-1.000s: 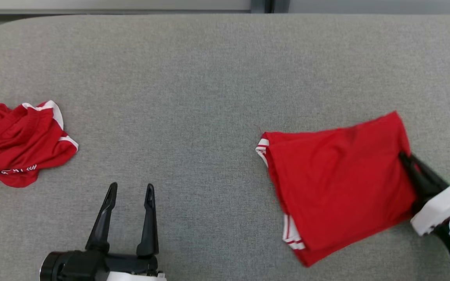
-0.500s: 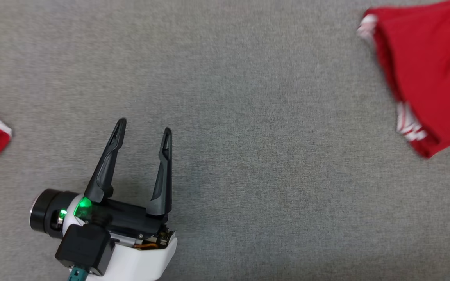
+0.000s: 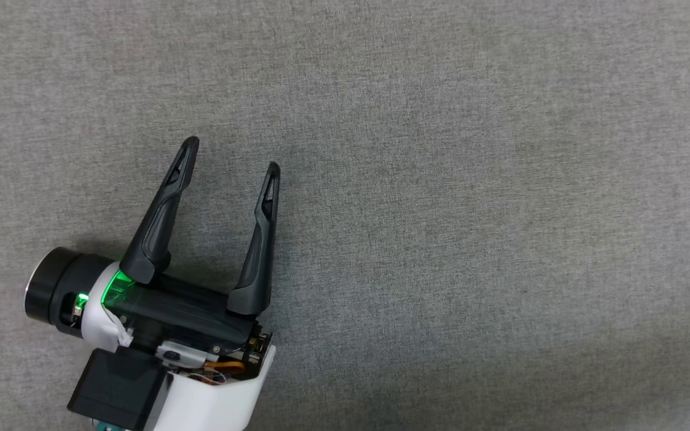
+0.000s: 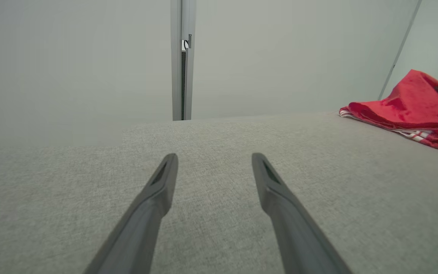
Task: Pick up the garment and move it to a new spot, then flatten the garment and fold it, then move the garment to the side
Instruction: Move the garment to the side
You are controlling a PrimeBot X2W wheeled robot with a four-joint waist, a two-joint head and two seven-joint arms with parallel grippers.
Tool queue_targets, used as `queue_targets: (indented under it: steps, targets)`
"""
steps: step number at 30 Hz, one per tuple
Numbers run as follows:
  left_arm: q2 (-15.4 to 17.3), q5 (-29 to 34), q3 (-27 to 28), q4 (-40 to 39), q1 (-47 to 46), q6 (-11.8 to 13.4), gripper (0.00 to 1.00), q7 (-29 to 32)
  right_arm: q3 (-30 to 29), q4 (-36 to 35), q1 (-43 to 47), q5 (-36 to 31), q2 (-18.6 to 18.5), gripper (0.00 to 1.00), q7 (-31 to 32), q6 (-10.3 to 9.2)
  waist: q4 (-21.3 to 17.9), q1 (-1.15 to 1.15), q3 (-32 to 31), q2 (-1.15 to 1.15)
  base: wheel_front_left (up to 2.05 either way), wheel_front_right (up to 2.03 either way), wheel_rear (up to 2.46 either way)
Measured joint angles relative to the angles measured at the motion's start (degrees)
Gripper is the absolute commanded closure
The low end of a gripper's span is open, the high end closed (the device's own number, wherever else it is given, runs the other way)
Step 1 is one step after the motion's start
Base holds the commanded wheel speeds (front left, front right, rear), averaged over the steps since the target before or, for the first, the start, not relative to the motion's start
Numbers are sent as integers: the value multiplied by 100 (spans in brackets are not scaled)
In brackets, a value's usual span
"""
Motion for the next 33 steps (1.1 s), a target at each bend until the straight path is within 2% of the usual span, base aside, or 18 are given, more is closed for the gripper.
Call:
queue_targets:
  steps: [1, 2, 3, 6, 9, 12, 15, 17, 20, 25, 33]
  targets:
    - [4, 0, -13, -8, -29, -16, 0, -7, -90, 86, -80, -124, 5, 100, 0, 0, -13, 0, 55, 0, 0, 0, 0]
    - [7, 0, -22, -15, -49, -18, 0, -16, -190, 162, -147, -231, 14, 70, -1, 0, -18, 0, 104, 0, 0, 0, 0]
    - [8, 0, -41, -18, -88, -23, 0, -19, -282, 250, -216, -361, 11, 0, -4, 0, -16, 0, 146, 0, 0, 0, 0]
    - [-3, -5, -90, 15, -182, -23, 0, -22, -654, 216, -397, -897, 10, 0, -10, 0, 54, 0, 194, 0, 0, 0, 0]
    - [-38, -67, -136, 126, -243, 3, 0, -21, -1201, -305, -358, -1532, 186, 0, -14, -1, 146, 0, 121, 0, 0, 0, 0]
    - [-76, -172, -127, 285, -236, 76, 0, -9, -1707, -1011, 257, -1951, 783, 0, -13, 0, 224, 0, -86, 0, 0, 0, 0]
    - [-92, -277, -90, 448, -145, 146, 0, 7, -1991, -1801, 1057, -2053, 1494, 0, -12, -1, 302, 0, -371, 0, 0, 0, 0]
    - [-107, -375, -57, 533, -30, 183, 0, 7, -1985, -2327, 1549, -1984, 1930, 0, -12, 0, 352, 0, -589, 0, 0, 0, 0]
    - [-135, -555, 46, 697, 136, 253, 0, 4, -1596, -3000, 2296, -1797, 2380, 0, -14, 0, 420, 0, -956, 0, 0, 0, 0]
    - [-151, -839, 243, 1145, 465, 286, 0, 10, -1088, -3731, 3092, -1429, 2788, 0, -13, 0, 502, 0, -1596, 0, 0, 0, 0]
    - [-159, -1193, 424, 1650, 783, 319, 0, 11, -993, -4611, 4276, -1508, 3671, 0, -13, -1, 526, 0, -2585, 0, 0, 0, 0]
